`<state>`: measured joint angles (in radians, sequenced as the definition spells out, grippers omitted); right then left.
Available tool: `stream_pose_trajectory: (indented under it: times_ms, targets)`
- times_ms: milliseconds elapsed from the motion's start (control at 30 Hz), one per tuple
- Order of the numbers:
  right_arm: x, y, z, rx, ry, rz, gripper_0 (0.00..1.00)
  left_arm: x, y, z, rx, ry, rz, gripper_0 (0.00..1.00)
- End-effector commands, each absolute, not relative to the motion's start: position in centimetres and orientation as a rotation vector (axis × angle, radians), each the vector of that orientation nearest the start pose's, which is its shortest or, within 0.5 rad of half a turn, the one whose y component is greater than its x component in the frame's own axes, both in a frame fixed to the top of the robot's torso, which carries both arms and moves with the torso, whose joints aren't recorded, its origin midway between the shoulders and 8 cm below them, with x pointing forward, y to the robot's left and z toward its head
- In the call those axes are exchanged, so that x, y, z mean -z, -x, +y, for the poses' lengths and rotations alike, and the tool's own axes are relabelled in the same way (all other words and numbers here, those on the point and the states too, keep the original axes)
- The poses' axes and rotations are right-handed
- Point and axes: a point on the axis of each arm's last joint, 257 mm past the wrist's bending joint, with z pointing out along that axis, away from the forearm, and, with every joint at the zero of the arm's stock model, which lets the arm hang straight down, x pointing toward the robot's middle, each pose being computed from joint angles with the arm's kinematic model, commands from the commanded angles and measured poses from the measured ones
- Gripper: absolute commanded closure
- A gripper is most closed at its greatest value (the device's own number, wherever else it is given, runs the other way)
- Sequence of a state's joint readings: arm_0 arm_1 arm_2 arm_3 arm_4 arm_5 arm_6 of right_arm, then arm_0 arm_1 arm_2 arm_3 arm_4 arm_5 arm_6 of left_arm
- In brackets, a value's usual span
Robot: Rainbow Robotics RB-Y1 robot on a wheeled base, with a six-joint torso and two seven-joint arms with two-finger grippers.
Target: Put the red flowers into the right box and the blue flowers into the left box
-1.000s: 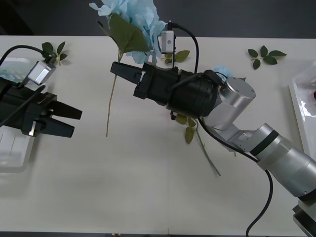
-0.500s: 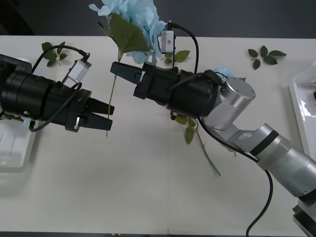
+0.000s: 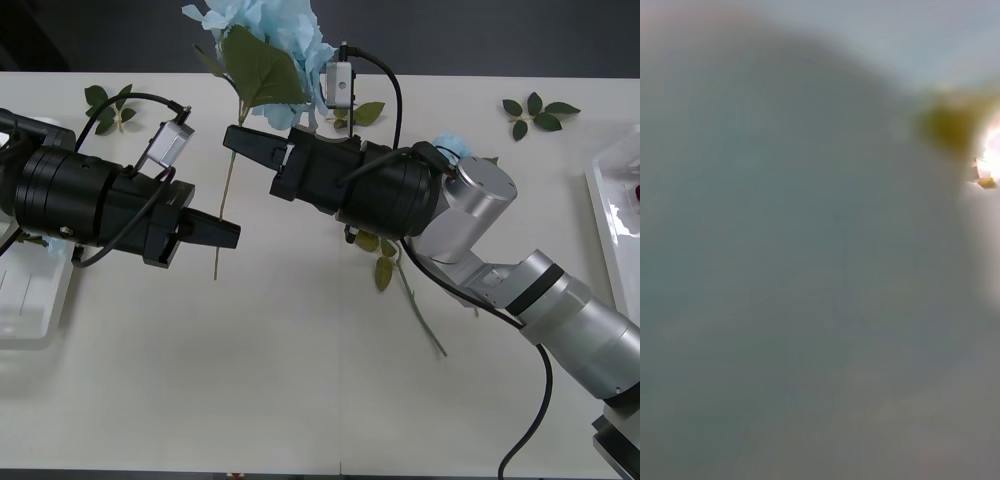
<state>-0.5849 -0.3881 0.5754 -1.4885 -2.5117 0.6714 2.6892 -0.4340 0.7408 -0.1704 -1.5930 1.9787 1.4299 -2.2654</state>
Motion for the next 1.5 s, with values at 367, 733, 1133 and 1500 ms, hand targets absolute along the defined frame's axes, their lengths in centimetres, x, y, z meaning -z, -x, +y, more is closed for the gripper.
stream_pose_trajectory:
  times_ms: [367,733,1133,1500]
  targets:
    - [-1.0,-40.8,12.1,-1.696,0.628,1.240,0.53,11.3,-37.9,9.4,1.270,-1.209,1.808,1.00]
    - [-1.0,-41.0,11.9,-1.689,0.626,1.242,0.01,10.9,-39.1,12.4,1.152,-1.208,1.864,1.00]
    - [-1.1,-41.1,11.3,-1.669,0.656,1.241,0.00,10.9,-40.0,22.7,0.922,-1.079,2.053,1.00]
    - [-0.6,-43.7,8.1,-1.365,0.906,1.283,0.00,10.6,-39.1,39.1,0.536,-0.673,2.305,1.00]
